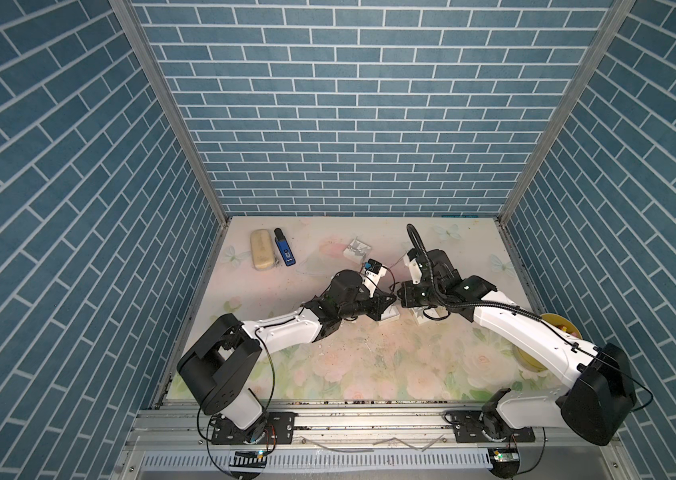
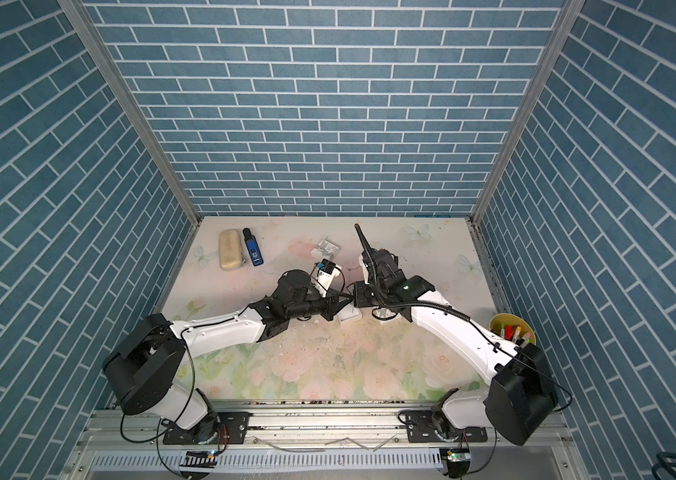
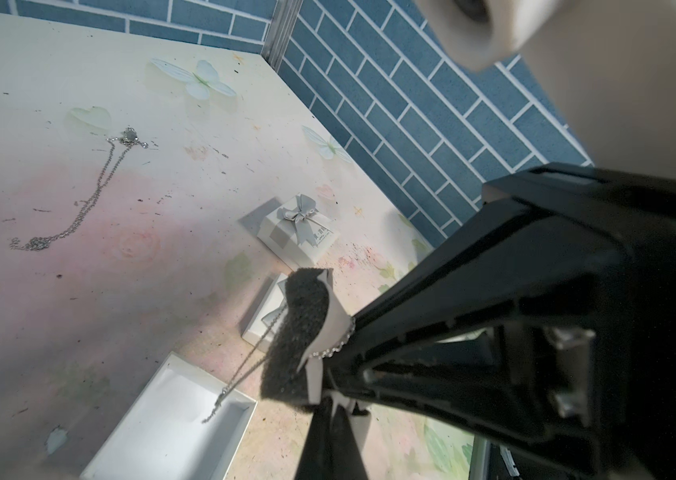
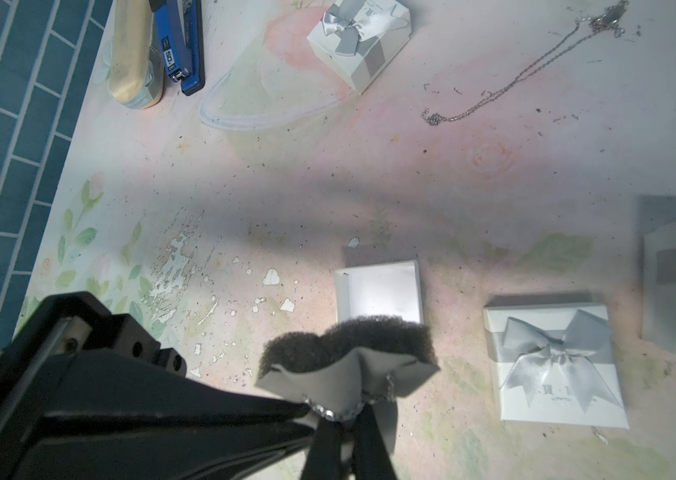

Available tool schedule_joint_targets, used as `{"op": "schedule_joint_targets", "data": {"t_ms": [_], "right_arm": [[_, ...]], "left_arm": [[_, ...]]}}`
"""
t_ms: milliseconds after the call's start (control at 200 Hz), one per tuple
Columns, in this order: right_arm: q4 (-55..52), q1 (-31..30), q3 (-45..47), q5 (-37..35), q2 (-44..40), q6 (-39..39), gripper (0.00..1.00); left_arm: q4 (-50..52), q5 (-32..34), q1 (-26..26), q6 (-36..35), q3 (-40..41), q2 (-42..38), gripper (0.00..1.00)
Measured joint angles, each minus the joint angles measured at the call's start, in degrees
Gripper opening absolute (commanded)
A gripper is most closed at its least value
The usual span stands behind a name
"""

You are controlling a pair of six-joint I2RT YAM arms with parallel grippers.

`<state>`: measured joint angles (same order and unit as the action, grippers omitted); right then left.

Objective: Take the necklace out of the lift-off lid jewelry box
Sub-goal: Take out the inner lining from the jewelry box.

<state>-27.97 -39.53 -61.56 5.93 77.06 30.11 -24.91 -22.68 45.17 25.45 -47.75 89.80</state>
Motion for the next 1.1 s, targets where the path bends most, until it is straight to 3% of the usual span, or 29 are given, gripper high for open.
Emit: {"op": "schedule_joint_targets", "data": {"t_ms": [140,225,350,700,1100], "right_arm": [[0.22,0.00,0.00,1.03,-0.02,0.13,0.23],[0.55,0.00,0.00,1.92,-0.13,0.13,0.34],[0.17,0.00,-0.02,3.32,-0.52,-0.17,0.42],[-0.66,3.04,0.98,3.93,-8.26,-0.66,0.40],[3.91,6.49,8.61,4.46,-16.04,-6.71,0.38]], "left_arm": [[-1.38,3.06,-0.17,-0.87,2.89,-0.87,0.00],[-2.54,4.63,-0.20,-1.07,4.94,-0.87,0.00],[-5.22,7.08,-0.20,-1.57,7.52,-0.87,0.00],[-11.50,10.25,-0.20,-4.33,9.88,-2.32,0.00],[-10.91,10.36,-0.20,-10.56,9.62,-14.25,0.00]]}}
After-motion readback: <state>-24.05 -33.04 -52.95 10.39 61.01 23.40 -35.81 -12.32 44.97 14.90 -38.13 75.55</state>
